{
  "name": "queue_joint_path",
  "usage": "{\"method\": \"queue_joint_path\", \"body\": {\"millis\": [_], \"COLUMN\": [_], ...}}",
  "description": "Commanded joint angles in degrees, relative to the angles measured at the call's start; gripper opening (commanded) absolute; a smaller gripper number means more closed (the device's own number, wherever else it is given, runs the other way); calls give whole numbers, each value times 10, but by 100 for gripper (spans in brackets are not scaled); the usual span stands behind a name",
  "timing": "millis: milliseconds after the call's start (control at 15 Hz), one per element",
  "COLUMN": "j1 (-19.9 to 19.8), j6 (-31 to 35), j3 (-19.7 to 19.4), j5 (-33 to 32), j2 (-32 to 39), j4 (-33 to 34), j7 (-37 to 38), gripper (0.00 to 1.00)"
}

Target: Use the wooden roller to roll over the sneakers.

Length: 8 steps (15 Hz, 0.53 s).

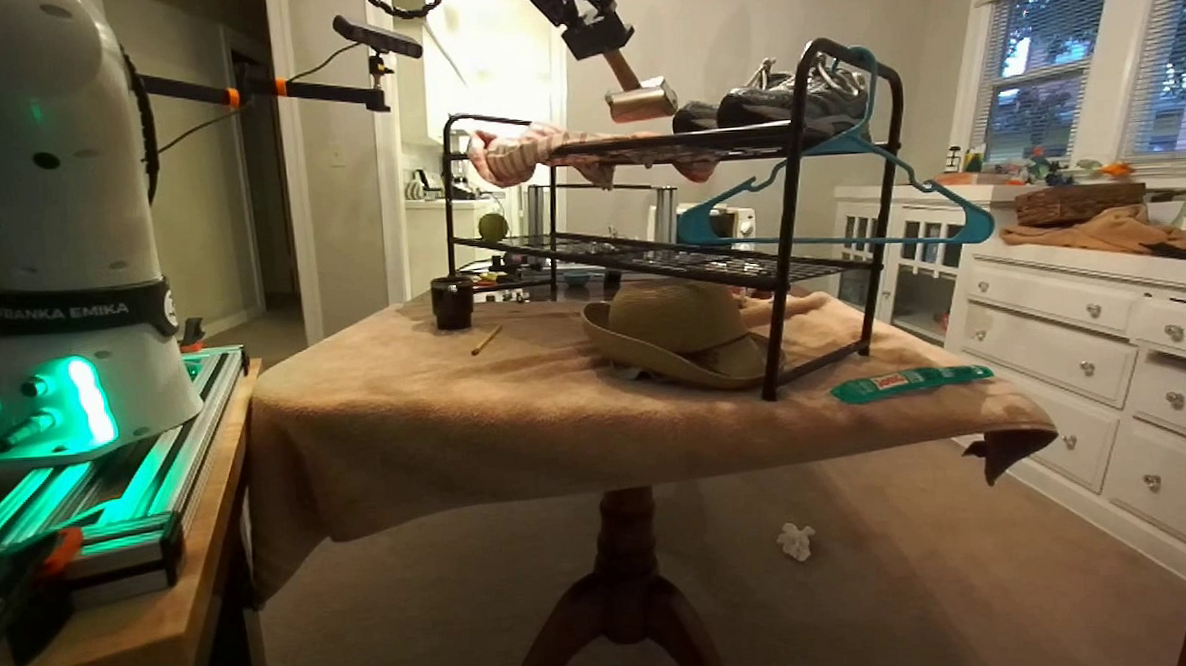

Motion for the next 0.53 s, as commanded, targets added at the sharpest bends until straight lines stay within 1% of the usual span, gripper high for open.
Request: {"method": "queue_joint_path", "body": {"millis": [0, 267, 467], "j1": [14, 24, 28], "j6": [62, 128, 155], "j3": [-2, -10, -24], "j5": [6, 21, 27], "j2": [26, 58, 80], "j4": [-8, -22, -36], "j7": [4, 1, -3], "gripper": [35, 35, 35]}}
